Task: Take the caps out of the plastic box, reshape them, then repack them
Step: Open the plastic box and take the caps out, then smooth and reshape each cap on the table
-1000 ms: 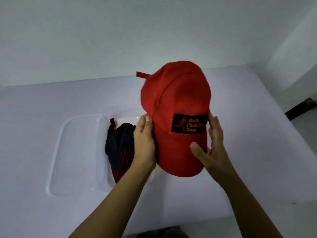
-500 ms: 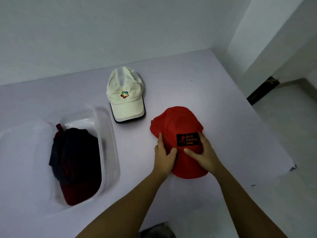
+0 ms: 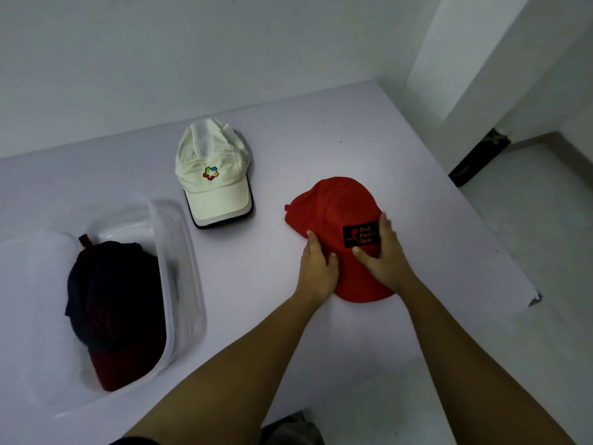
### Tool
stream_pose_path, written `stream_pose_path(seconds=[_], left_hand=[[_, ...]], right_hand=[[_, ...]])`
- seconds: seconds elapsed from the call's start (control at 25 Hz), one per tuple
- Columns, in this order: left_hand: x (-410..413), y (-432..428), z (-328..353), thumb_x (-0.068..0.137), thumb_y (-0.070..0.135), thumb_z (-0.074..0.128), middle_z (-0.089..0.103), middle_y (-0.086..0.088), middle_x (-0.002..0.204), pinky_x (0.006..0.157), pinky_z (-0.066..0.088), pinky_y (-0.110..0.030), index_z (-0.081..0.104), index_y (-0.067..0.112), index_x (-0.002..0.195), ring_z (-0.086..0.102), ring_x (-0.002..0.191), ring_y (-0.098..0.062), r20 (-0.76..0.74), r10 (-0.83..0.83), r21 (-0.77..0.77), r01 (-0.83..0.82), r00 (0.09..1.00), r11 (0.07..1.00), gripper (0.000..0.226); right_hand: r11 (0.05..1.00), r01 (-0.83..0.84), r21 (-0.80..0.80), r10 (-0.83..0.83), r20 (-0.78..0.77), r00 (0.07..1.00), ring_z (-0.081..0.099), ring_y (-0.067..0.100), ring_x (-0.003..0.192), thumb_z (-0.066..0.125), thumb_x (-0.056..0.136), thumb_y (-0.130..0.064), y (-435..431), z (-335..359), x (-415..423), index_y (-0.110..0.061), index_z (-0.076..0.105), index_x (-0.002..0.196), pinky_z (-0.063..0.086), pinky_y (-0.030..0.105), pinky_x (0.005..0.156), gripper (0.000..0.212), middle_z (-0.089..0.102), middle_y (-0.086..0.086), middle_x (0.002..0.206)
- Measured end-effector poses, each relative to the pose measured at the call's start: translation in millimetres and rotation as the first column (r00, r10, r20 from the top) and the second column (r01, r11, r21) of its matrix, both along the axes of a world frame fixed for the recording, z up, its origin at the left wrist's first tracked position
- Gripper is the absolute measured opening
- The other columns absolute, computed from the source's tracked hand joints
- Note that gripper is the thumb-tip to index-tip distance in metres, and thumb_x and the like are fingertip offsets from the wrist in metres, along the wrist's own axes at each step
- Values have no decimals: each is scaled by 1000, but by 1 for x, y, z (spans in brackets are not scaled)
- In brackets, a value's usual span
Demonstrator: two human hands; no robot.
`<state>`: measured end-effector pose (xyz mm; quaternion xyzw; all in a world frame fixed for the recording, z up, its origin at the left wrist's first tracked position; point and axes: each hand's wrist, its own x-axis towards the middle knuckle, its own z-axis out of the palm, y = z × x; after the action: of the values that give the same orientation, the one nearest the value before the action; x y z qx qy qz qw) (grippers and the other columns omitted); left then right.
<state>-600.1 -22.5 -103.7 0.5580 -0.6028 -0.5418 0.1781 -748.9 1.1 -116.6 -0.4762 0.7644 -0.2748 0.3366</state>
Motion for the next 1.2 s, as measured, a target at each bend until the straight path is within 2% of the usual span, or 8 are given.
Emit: stream_pose_path(seconds=[0.16,0.28,0.4,0.52,0.68,0.8,1.0,1.2], left_hand=[[45,-7,46,102,16,31,30,-1,153,103,21,-9,14,13,151,31,136,-7,-141,258,-169,-280,956,945,52],[118,-23,69,102,19,33,35,7,147,100,21,-2,24,15,149,34,133,-6,-203,483,-221,-520,852,825,48],[206,-29,66,101,23,35,35,-2,152,111,24,-21,28,13,148,33,139,-15,-132,643,-298,-648,755,700,48],[290,-19,51,99,21,39,38,-8,150,114,25,-30,30,9,146,35,138,-22,-28,765,-308,-734,643,605,49],[342,-16,22,96,30,47,34,-13,151,113,29,-38,21,8,148,35,137,-30,130,654,-139,-640,745,756,62],[352,-20,10,90,43,50,46,-15,140,106,40,-48,33,8,143,47,127,-33,136,567,-104,-557,813,824,66],[362,-26,35,89,46,40,58,-7,109,88,50,-50,51,13,110,59,99,-25,56,568,-208,-546,821,811,41],[364,-22,116,99,43,35,57,1,106,79,52,-32,43,24,106,57,91,-10,-169,553,-297,-577,816,761,23]], right_hand=[[966,19,-257,-61,-155,986,10,29,146,55,93,-25,-18,42,54,-16,15,149,13,47,118,69,14,12,158],[932,-176,-316,124,-179,976,18,28,144,52,92,-14,-40,61,119,-15,29,145,18,45,117,58,24,10,155],[900,-334,-281,328,-69,942,30,22,138,52,90,-8,-48,65,195,-16,42,139,22,28,113,50,34,8,150],[865,-419,-274,459,100,883,45,18,126,48,91,-4,-46,69,283,-16,47,133,37,33,108,44,45,6,137],[864,-502,-30,499,187,846,39,21,132,41,96,-10,-53,62,360,-18,26,145,33,28,107,52,35,6,146],[876,-447,182,397,257,881,46,27,124,37,97,-11,-61,50,376,-17,16,147,40,29,93,55,39,12,143],[913,-392,108,365,207,907,49,26,122,47,94,-12,-60,64,385,-13,34,139,39,26,96,47,48,11,135],[963,-222,-154,253,222,942,48,15,117,61,83,-45,-42,114,374,-26,48,131,40,33,104,53,49,2,127]])
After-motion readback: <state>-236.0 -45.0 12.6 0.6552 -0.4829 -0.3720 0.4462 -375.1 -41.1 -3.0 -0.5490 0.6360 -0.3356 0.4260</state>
